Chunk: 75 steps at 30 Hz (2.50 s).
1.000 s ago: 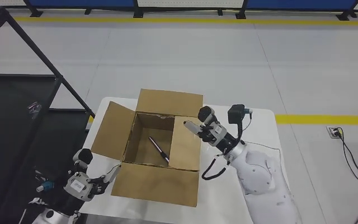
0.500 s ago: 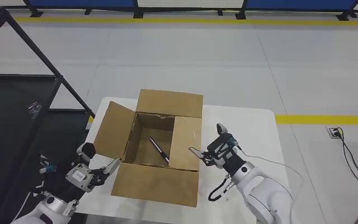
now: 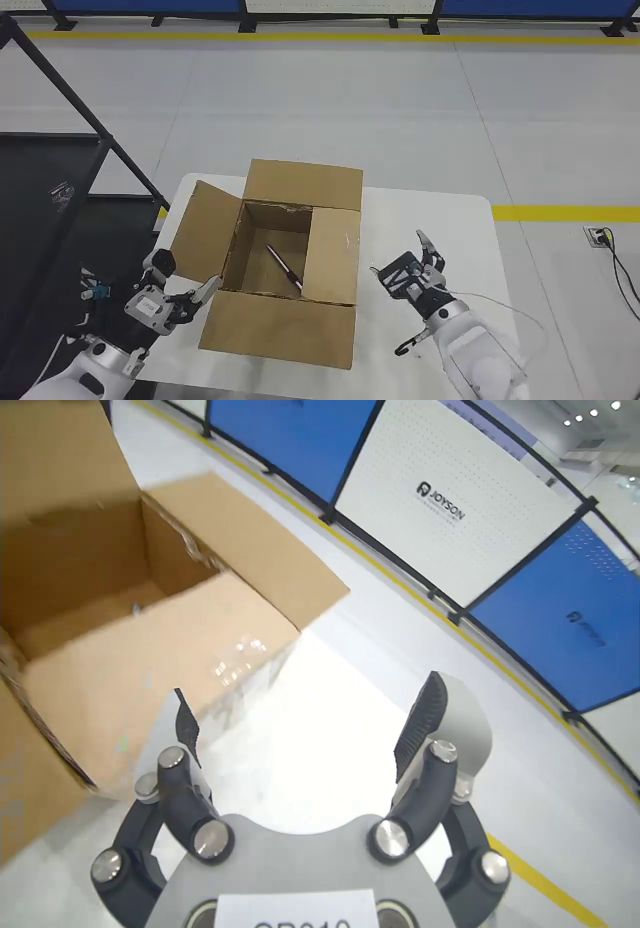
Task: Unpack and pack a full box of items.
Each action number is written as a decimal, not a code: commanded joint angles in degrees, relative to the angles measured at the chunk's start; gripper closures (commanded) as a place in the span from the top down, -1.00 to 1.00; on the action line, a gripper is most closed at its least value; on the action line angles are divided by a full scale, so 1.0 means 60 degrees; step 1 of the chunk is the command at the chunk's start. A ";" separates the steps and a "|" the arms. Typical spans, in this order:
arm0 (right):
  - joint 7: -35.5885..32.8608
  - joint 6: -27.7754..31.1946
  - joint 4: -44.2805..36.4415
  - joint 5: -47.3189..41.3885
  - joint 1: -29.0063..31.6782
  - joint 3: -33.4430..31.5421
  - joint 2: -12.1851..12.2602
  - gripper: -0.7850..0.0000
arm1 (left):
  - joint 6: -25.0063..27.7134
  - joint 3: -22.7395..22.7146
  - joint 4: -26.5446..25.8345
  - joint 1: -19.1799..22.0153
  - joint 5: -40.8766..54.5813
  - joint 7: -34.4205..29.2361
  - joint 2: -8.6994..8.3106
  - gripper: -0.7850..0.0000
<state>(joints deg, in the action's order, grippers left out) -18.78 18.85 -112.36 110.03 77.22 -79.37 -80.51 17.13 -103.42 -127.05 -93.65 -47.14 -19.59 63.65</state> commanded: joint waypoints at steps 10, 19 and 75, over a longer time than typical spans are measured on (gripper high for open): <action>-0.0092 0.0795 0.1438 0.1314 -0.0322 0.0319 0.0104 1.00 | -0.0787 0.0777 0.0123 0.0963 -0.0313 -0.0905 -0.0019 1.00; -0.0025 0.0795 0.1750 0.1101 -0.0602 0.0568 0.0067 1.00 | -0.0888 0.0894 0.0125 0.1046 -0.0433 -0.0985 -0.0019 1.00; 0.1388 -0.5058 0.5122 -0.0799 -0.2363 0.0867 -0.0367 1.00 | -0.0888 0.0894 0.0125 0.1046 -0.0433 -0.0985 -0.0019 1.00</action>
<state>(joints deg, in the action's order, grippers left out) -10.11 -10.66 -81.47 104.77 62.98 -74.24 -82.68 11.80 -98.05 -126.30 -87.37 -49.74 -25.50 63.53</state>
